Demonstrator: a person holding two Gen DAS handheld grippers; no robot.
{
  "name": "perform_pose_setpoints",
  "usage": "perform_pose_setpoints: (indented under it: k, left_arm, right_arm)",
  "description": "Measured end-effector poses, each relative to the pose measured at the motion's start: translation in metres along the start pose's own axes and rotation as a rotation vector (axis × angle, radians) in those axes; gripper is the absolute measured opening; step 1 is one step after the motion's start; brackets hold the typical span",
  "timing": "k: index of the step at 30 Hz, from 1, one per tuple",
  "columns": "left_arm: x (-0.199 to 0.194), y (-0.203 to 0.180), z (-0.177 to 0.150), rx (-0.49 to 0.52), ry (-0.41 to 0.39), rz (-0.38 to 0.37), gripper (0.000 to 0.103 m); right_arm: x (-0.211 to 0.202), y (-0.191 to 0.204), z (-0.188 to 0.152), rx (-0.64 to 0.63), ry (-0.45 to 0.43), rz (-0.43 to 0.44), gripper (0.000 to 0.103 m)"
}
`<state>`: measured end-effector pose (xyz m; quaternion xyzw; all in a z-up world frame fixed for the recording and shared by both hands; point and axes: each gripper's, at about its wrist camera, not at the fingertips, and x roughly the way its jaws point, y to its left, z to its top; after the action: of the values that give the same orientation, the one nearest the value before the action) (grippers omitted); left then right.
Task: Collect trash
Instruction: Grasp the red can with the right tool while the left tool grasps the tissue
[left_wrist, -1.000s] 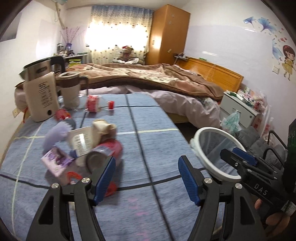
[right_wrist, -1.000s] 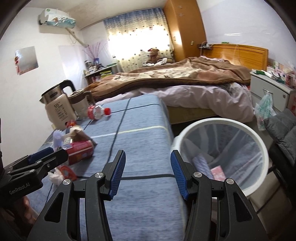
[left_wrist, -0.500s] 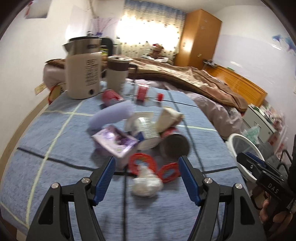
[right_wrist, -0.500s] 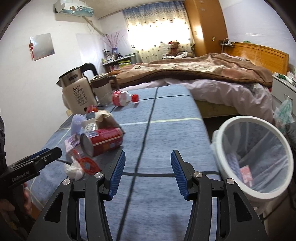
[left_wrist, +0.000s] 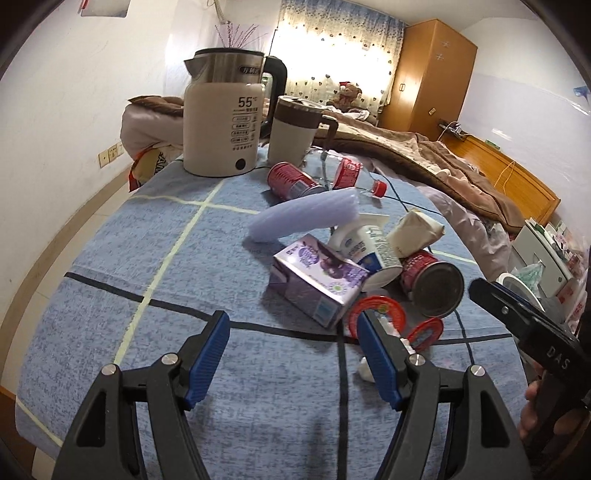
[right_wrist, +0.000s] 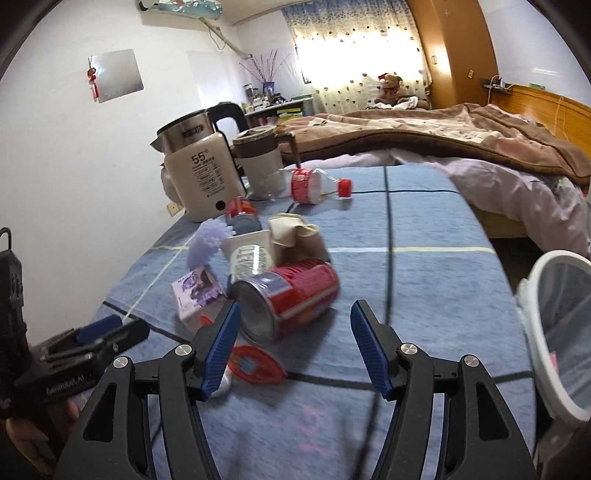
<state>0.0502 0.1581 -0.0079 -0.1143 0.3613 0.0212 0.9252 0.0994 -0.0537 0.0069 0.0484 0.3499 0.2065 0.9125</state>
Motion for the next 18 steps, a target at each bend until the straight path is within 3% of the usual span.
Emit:
perform_pose_setpoints:
  k: [11, 18]
  left_arm:
    - [0.008, 0.005, 0.001, -0.004, 0.021, -0.011, 0.073]
    - [0.011, 0.001, 0.001, -0.001, 0.034, -0.032, 0.073]
  right_arm:
    - [0.03, 0.029, 0.018, -0.021, 0.003, -0.07, 0.063]
    - [0.033, 0.017, 0.013, 0.007, 0.039, -0.13, 0.064]
